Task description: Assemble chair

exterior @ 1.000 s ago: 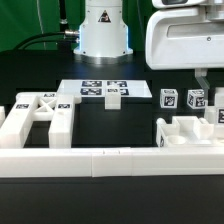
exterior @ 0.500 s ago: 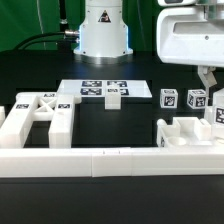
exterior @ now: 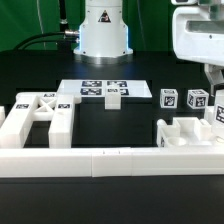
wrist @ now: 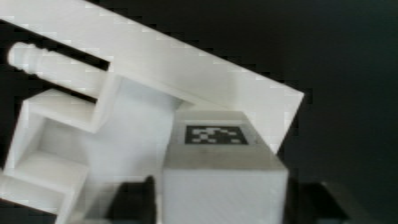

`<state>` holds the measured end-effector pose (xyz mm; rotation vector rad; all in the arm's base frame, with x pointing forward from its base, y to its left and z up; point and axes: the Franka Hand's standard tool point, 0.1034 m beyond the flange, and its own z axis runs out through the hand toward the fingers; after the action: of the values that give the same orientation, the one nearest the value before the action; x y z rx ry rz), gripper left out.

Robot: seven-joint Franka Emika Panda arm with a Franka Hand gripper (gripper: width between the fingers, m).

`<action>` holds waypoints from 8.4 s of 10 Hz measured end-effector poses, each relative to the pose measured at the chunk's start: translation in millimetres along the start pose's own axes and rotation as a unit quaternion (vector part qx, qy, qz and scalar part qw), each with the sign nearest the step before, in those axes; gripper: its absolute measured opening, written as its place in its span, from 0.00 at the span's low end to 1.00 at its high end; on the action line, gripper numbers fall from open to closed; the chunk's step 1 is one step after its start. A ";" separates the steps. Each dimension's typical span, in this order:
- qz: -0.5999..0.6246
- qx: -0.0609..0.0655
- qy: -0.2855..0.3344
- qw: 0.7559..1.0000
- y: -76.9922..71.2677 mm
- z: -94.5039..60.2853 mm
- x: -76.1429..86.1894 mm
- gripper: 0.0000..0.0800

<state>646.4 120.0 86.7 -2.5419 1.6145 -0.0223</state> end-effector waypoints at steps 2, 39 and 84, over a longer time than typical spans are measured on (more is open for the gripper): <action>-0.052 0.000 0.000 0.999 0.1 0.2 0.1 0.75; -0.137 0.003 0.021 0.990 -1.9 2.0 1.8 0.78; -0.543 -0.026 0.038 0.839 3.8 6.1 1.3 0.81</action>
Offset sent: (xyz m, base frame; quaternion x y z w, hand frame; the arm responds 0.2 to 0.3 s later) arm 0.0000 0.0000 0.0000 0.0000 0.0000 -0.1938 0.9810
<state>644.0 117.8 80.1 -3.1193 -0.0187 -0.1860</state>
